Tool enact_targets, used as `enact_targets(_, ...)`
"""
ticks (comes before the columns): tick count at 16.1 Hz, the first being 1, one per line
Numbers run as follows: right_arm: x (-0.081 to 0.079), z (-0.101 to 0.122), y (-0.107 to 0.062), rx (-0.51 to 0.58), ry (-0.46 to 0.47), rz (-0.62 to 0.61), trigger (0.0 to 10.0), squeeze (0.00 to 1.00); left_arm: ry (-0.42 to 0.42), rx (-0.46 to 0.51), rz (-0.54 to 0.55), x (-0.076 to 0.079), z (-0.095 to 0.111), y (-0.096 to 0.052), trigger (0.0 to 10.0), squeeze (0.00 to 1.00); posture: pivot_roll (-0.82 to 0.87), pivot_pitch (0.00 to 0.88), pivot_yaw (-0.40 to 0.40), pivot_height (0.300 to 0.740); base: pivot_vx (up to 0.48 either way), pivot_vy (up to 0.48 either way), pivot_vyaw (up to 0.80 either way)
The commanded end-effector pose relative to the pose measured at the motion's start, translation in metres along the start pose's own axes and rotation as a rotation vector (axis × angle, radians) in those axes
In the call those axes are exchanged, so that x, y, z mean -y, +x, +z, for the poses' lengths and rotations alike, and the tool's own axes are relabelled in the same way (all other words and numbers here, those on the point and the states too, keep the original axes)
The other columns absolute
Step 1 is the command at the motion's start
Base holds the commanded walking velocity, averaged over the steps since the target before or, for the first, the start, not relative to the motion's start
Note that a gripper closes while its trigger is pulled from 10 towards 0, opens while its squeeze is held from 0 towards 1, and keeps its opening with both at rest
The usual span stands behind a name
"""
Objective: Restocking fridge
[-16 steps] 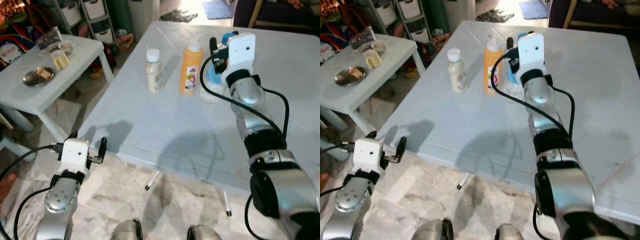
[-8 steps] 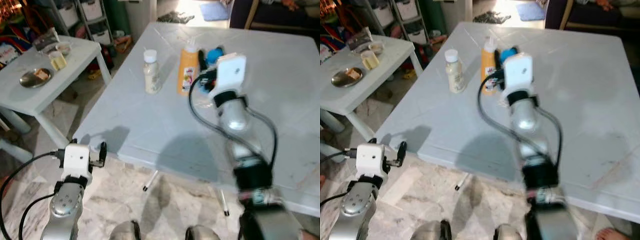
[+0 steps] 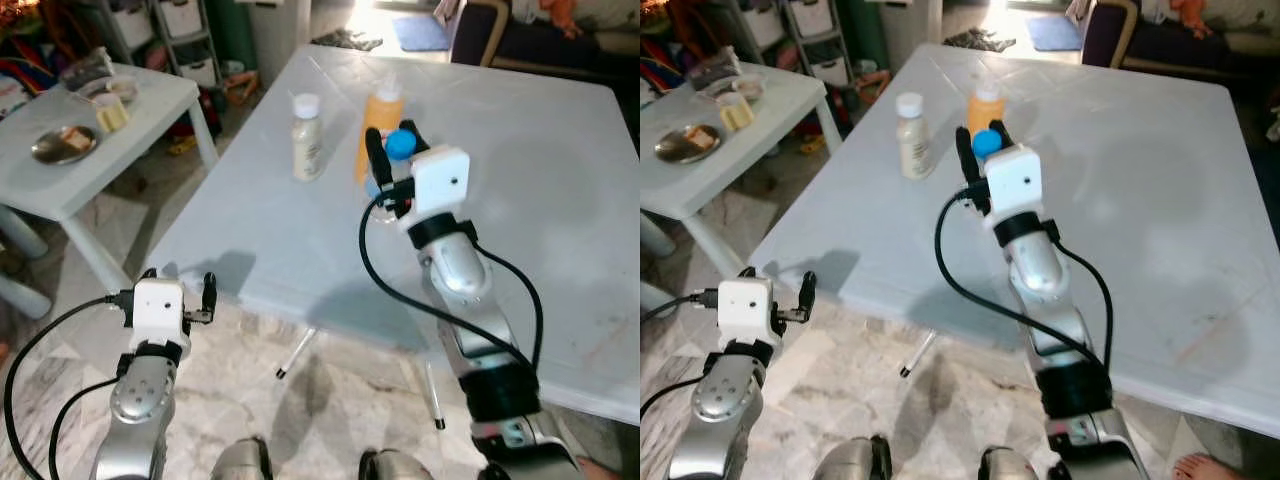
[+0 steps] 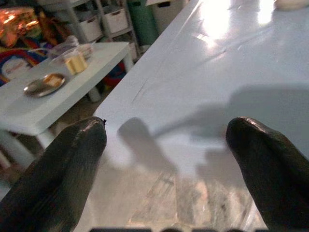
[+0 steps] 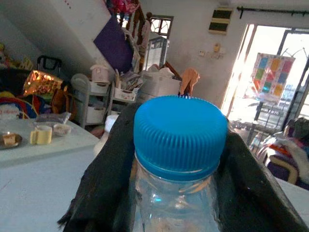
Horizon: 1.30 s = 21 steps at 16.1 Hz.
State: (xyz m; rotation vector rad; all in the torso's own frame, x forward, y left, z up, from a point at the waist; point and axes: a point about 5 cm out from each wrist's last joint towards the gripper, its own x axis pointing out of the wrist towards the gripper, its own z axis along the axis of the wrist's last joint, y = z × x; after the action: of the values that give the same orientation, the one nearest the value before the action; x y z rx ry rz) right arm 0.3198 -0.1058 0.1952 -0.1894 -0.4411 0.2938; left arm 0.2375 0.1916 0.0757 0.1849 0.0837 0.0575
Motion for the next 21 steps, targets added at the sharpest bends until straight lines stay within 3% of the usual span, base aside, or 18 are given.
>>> enact_targets(1, 0.001, -0.024, -0.013, -0.113, -0.003, -0.001, 10.0, 0.0, 0.008, -0.042, 0.013, -0.002, -0.009, -0.002, 10.0, 0.0, -0.01, 0.068, 0.024, 0.74, -0.292, 0.0, 0.0)
enact_targets(9, -0.003, -0.02, -0.015, -0.074, -0.039, 0.029, 10.0, 0.0, 0.003, -0.034, 0.006, 0.003, -0.008, 0.003, 10.0, 0.0, -0.03, 0.068, 0.019, 0.74, -0.304, 0.0, 0.0)
enact_targets(15, -0.013, -0.019, -0.019, -0.057, -0.012, 0.103, 10.0, 0.0, 0.003, -0.031, 0.017, 0.003, -0.011, -0.004, 10.0, 0.0, -0.02, 0.072, 0.003, 0.74, -0.298, 0.0, 0.0)
enact_targets(21, -0.01, -0.024, -0.025, -0.072, -0.009, 0.111, 10.0, 0.0, 0.008, -0.039, 0.014, 0.005, -0.013, -0.007, 10.0, 0.0, -0.02, 0.084, 0.008, 0.74, -0.292, 0.0, 0.8)
